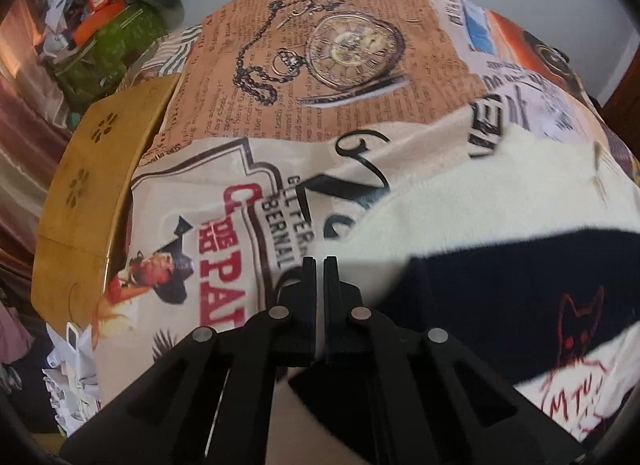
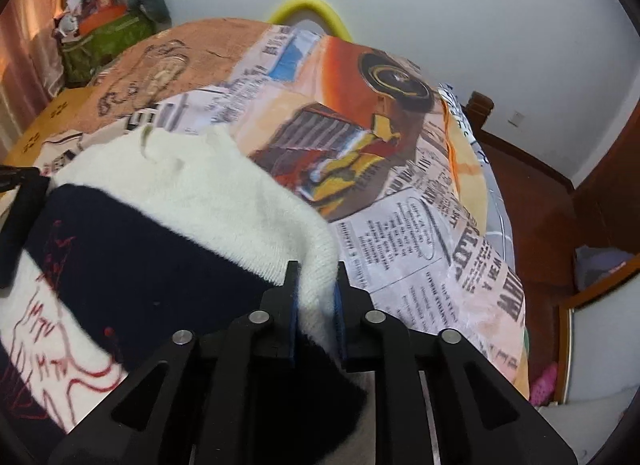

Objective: Fold small clothes

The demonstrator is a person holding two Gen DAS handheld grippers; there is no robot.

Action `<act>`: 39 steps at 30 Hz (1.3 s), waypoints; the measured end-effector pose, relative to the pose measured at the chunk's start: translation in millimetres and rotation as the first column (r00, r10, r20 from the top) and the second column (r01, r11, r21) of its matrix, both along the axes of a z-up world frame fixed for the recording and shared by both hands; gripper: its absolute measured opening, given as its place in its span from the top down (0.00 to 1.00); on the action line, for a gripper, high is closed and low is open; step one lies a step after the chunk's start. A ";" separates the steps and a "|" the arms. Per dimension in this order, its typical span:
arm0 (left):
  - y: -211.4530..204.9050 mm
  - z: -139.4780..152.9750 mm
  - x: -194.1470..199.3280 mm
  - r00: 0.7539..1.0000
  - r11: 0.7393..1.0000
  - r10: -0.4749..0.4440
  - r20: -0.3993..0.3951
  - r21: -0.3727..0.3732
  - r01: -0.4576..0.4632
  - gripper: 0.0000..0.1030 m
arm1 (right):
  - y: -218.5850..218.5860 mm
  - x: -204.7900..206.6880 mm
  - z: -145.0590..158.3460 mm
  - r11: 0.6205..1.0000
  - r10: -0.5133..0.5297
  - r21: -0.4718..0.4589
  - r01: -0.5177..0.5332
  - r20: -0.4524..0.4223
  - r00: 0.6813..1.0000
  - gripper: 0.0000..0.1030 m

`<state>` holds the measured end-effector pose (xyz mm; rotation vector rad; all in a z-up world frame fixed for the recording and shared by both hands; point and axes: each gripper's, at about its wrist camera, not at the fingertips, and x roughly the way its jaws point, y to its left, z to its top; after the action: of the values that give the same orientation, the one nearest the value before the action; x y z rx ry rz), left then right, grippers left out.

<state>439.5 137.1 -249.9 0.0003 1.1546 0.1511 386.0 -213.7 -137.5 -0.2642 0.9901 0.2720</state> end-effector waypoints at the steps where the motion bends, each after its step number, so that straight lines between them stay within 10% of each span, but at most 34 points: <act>1: -1.5 5.5 -8.0 1.000 1.000 -0.013 0.017 0.003 0.013 0.97 | 4.5 -3.4 3.0 1.000 0.005 -0.005 -0.005 0.008 1.000 0.80; 4: -3.3 26.4 -35.0 0.997 0.999 -0.048 0.061 0.016 0.047 0.79 | 11.9 -19.2 19.5 1.000 0.025 -0.005 -0.025 0.036 0.999 0.55; 8: 7.9 63.4 -80.3 0.989 0.999 -0.031 0.146 -0.006 0.032 0.36 | 23.2 -43.0 51.3 0.995 0.065 0.071 -0.072 0.093 0.994 0.46; 13: 29.4 96.0 -139.9 0.980 0.998 0.047 0.194 -0.056 -0.037 0.12 | 39.0 -79.2 86.7 0.978 0.104 0.159 -0.132 0.173 0.979 0.29; 21: 67.3 97.8 -229.4 0.963 0.967 0.201 0.179 -0.195 -0.165 0.08 | 60.8 -131.8 107.0 0.954 0.162 0.209 -0.213 0.238 0.958 0.19; 31: 95.2 28.0 -308.3 0.944 0.860 0.328 -0.019 -0.407 -0.307 0.08 | 76.4 -165.0 87.1 0.958 0.218 0.138 -0.253 0.229 0.949 0.19; 39: 114.4 -14.1 -311.5 0.907 0.670 0.413 -0.082 -0.647 -0.364 0.09 | 79.9 -168.5 80.3 0.959 0.215 0.139 -0.248 0.215 0.953 0.19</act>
<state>128.0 251.5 -264.0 -0.8843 1.0707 0.1174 217.4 -133.9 -57.2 -0.2518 0.7341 0.5305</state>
